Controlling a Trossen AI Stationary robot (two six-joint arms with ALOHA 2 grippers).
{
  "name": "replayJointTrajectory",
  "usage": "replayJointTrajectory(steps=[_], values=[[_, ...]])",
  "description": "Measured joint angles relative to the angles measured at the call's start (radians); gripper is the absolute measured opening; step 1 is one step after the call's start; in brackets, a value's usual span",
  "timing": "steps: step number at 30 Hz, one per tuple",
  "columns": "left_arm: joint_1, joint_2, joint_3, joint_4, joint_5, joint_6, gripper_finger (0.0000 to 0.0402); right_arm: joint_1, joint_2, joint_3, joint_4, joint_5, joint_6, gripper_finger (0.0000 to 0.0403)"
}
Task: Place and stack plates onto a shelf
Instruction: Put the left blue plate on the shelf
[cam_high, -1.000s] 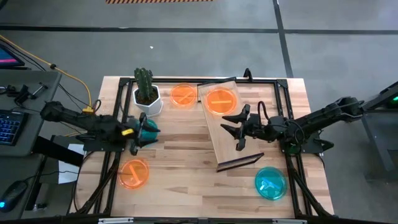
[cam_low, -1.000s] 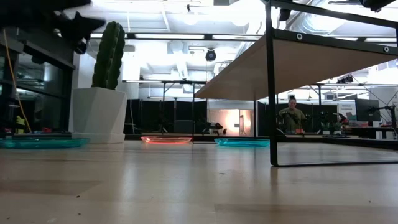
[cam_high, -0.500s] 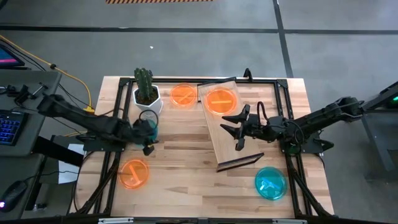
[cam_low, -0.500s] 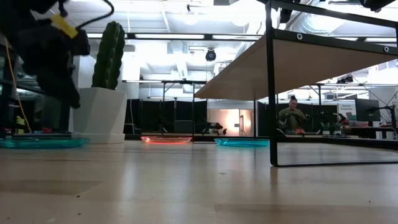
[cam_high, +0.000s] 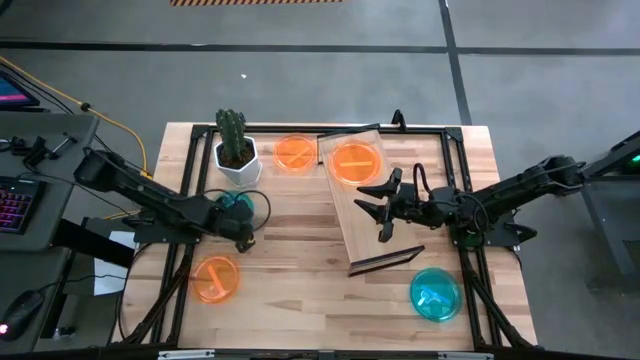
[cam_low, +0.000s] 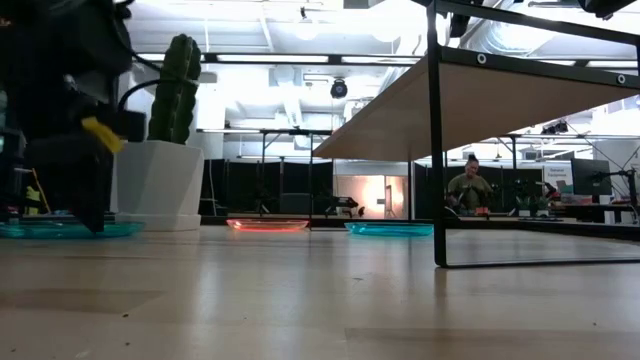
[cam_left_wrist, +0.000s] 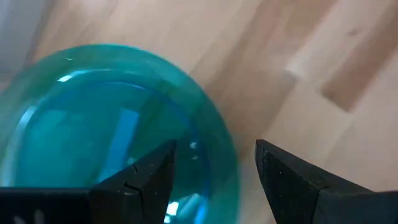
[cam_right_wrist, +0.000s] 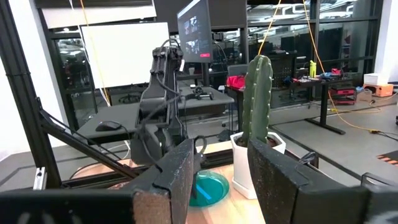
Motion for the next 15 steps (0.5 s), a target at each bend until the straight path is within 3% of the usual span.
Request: replayJointTrajectory(steps=[4,10,15], values=[[0.003,0.059,0.001,-0.001,-0.055,-0.021,0.0209,0.0,0.0,0.0,0.0,0.0,0.0,0.014],[0.003,0.1,0.005,-0.004,-0.051,-0.086,0.0206,0.0,0.0,0.0,0.0,0.0,0.019,0.014],[0.003,0.099,0.003,0.001,-0.034,-0.115,0.0149,0.0,0.0,0.0,-0.004,0.0,0.019,0.014]])
